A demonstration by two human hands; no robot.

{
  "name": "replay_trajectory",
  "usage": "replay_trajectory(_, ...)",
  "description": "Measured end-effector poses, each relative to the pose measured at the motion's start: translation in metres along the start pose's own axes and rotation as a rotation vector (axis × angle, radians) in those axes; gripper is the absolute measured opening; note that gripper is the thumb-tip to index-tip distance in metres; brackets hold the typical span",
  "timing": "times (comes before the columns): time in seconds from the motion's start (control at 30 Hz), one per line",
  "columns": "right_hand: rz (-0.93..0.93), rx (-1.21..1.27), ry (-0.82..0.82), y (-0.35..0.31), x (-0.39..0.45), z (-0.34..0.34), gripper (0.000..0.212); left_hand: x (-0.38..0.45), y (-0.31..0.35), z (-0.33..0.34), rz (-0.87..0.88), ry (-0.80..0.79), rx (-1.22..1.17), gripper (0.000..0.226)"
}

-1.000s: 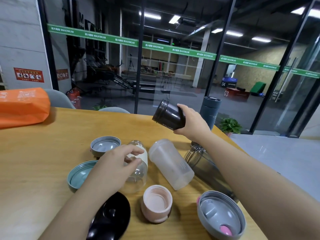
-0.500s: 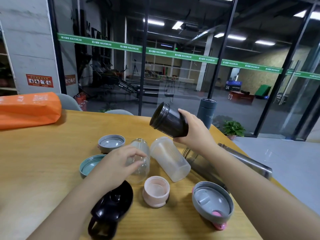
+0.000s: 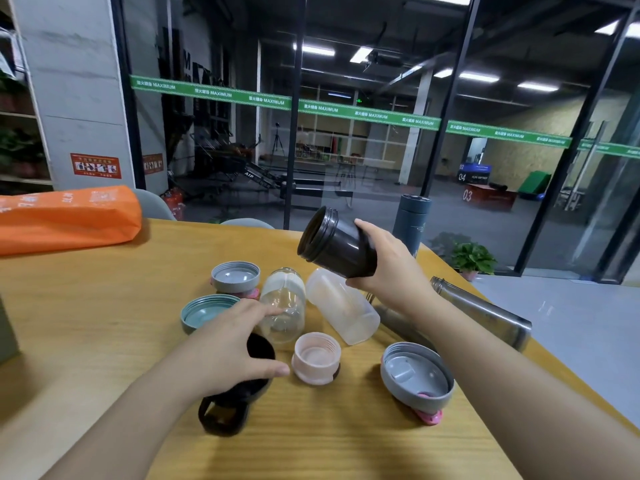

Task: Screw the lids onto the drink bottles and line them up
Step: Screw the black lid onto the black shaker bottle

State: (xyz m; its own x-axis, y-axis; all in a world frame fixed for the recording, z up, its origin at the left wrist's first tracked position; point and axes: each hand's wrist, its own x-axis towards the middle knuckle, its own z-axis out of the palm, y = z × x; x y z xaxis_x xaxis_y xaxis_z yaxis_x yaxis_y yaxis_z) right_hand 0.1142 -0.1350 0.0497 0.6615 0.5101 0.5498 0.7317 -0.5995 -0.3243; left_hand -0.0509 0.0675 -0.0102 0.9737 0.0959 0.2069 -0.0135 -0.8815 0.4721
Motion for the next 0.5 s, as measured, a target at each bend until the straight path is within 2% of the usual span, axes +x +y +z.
replay_trajectory(0.07,-0.013,-0.012,0.000,-0.003,-0.005,-0.002,0.097,-0.005,0.002,0.005,0.000,-0.023,0.057,0.096)
replay_trajectory(0.2,-0.036,-0.041,-0.002,-0.006,-0.014,-0.004,0.097,-0.011,0.005,0.016,0.006,-0.023,0.177,0.097)
replay_trajectory(0.3,-0.035,-0.054,-0.001,-0.007,-0.020,-0.006,0.096,-0.013,0.005,0.018,0.007,-0.011,0.226,0.090)
replay_trajectory(0.43,-0.019,-0.048,0.013,-0.003,-0.023,-0.010,0.097,-0.013,0.004,0.018,0.034,0.031,0.198,0.084)
replay_trajectory(0.5,-0.020,-0.043,0.018,-0.002,-0.024,-0.010,0.097,-0.013,0.005,0.017,0.055,0.069,0.071,0.079)
